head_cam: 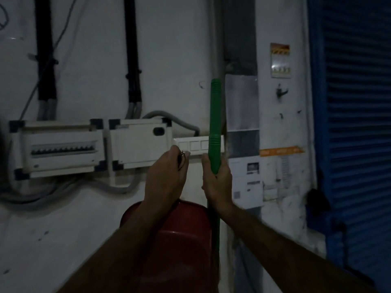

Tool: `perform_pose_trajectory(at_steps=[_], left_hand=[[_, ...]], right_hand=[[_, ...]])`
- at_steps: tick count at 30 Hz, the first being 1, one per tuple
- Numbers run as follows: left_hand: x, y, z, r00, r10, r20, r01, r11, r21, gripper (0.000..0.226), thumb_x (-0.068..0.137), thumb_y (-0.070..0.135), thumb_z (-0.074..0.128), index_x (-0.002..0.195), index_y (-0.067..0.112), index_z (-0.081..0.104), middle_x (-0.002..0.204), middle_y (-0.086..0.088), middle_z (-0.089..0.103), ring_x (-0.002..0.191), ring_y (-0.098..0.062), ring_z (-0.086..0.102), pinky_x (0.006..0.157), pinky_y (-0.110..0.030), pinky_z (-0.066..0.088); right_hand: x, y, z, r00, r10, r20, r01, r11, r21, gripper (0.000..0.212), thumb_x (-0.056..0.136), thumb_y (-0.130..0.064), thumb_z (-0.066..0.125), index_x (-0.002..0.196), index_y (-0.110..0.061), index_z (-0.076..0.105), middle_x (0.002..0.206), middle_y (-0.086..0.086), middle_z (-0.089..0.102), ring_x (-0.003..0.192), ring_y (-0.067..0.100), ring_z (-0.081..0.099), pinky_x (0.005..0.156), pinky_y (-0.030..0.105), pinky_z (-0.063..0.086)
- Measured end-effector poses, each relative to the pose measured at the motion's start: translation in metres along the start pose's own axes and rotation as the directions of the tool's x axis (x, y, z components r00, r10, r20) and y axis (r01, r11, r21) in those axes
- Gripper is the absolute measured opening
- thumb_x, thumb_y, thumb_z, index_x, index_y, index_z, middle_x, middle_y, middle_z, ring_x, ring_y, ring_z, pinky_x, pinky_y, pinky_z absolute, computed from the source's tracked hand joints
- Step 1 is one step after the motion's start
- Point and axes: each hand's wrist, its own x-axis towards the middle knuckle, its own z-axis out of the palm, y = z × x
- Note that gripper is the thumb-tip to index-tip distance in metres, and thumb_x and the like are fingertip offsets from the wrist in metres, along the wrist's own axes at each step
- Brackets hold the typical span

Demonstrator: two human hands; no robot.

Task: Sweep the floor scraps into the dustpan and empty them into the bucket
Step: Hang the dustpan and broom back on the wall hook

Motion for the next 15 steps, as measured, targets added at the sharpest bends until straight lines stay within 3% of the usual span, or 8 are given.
perform_pose_trajectory(at_steps=[3, 6, 10, 12, 15], left_hand=[[0.014, 0.038, 0.046, 0.999, -0.006, -0.036, 0.007, 1.0, 0.013, 0.033, 0.105, 0.043, 0.042, 0.081, 0.021, 0.044, 0.064, 0.008, 0.044, 0.054, -0.007, 0.044, 0.048, -0.022, 0.032], [0.031, 0.077, 0.099, 0.998, 0.009, -0.055, -0.01, 1.0, -0.011, 0.032, 0.106, 0.041, 0.037, 0.082, 0.022, 0.045, 0.068, 0.008, 0.046, 0.056, -0.007, 0.044, 0.051, -0.024, 0.036], [0.059, 0.13, 0.173, 0.993, 0.113, -0.036, -0.115, 0.992, -0.048, 0.026, 0.105, 0.036, 0.033, 0.091, 0.021, 0.05, 0.078, 0.006, 0.05, 0.063, -0.01, 0.046, 0.056, -0.03, 0.041], [0.072, 0.15, 0.21, 0.995, 0.102, -0.004, -0.102, 0.986, -0.129, 0.041, 0.102, 0.045, 0.027, 0.117, 0.017, 0.053, 0.086, 0.006, 0.056, 0.069, -0.011, 0.052, 0.06, -0.032, 0.045], [0.09, 0.172, 0.262, 0.988, 0.142, 0.056, -0.133, 0.98, -0.145, 0.053, 0.102, 0.032, 0.044, 0.149, 0.013, 0.033, 0.09, 0.004, 0.058, 0.075, -0.012, 0.055, 0.062, -0.031, 0.048]], right_hand=[[0.039, 0.005, -0.045, 0.999, -0.041, -0.032, 0.041, 0.999, -0.012, 0.032, 0.092, -0.065, 0.054, 0.097, -0.035, 0.059, 0.071, -0.003, 0.061, 0.066, 0.023, 0.064, 0.058, 0.051, 0.057], [0.087, 0.017, -0.093, 0.992, -0.123, -0.015, 0.123, 0.992, -0.014, 0.025, 0.096, -0.06, 0.05, 0.102, -0.036, 0.055, 0.074, -0.009, 0.062, 0.066, 0.017, 0.063, 0.062, 0.048, 0.057], [0.148, 0.034, -0.162, 0.974, -0.227, -0.006, 0.227, 0.973, -0.033, 0.008, 0.102, -0.039, 0.052, 0.101, -0.032, 0.048, 0.078, 0.002, 0.059, 0.064, 0.018, 0.059, 0.056, 0.044, 0.053], [0.173, 0.042, -0.194, 0.973, -0.227, -0.029, 0.226, 0.973, -0.033, 0.006, 0.101, -0.028, 0.053, 0.101, -0.025, 0.048, 0.076, 0.003, 0.056, 0.061, 0.014, 0.056, 0.054, 0.039, 0.05], [0.211, 0.056, -0.232, 0.973, -0.223, -0.054, 0.222, 0.975, -0.02, 0.007, 0.099, -0.026, 0.055, 0.099, -0.021, 0.05, 0.072, -0.004, 0.056, 0.06, 0.008, 0.054, 0.055, 0.035, 0.048]])
